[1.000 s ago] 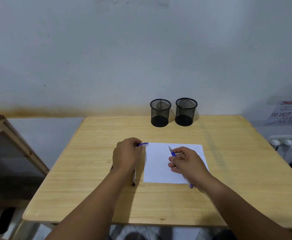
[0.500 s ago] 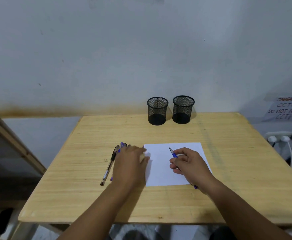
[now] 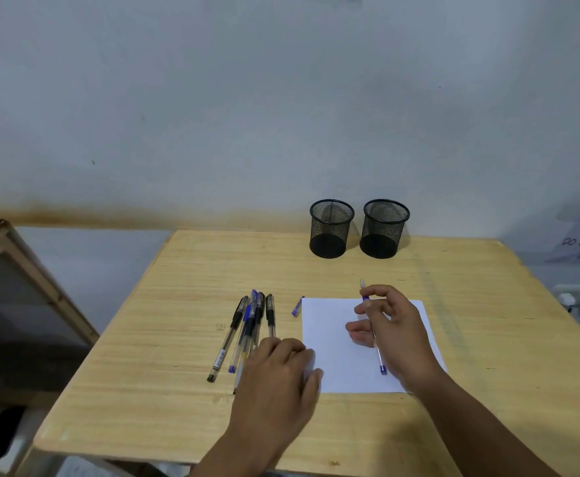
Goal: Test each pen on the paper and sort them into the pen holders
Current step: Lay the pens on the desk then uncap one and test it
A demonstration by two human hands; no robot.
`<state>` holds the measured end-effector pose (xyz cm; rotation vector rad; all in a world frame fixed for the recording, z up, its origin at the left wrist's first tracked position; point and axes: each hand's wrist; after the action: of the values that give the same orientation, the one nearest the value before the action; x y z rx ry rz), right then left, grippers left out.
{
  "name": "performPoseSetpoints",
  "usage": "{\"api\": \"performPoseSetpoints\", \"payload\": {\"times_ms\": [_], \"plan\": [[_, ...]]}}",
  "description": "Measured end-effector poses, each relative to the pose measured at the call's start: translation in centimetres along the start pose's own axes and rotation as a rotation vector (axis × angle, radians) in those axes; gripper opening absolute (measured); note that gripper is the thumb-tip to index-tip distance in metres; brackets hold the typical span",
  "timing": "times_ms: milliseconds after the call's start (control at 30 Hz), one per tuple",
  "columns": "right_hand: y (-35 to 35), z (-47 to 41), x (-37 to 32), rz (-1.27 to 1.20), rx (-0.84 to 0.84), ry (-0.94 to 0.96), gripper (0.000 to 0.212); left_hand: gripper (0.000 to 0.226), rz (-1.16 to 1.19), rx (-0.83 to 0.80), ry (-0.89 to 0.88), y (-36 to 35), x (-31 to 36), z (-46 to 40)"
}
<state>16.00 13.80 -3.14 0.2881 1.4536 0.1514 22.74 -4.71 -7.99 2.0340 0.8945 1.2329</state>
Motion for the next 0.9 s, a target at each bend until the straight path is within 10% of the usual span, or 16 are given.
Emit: {"api": "performPoseSetpoints", "payload": {"times_ms": [900], "plan": [[-4.9, -3.4, 1.1, 0.11, 0.124, 0.065, 0.011, 0.035, -0.062, -0.036, -0.049, 0.5, -1.8, -2.5]]}}
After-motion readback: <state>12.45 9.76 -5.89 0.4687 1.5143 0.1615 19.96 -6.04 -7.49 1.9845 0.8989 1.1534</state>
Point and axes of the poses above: each hand's wrist, its own z-axis away from the middle knuckle, its own y-axis out of the back of the hand, x = y × z, and after that the axes turned 15 degrees about z, right-handed
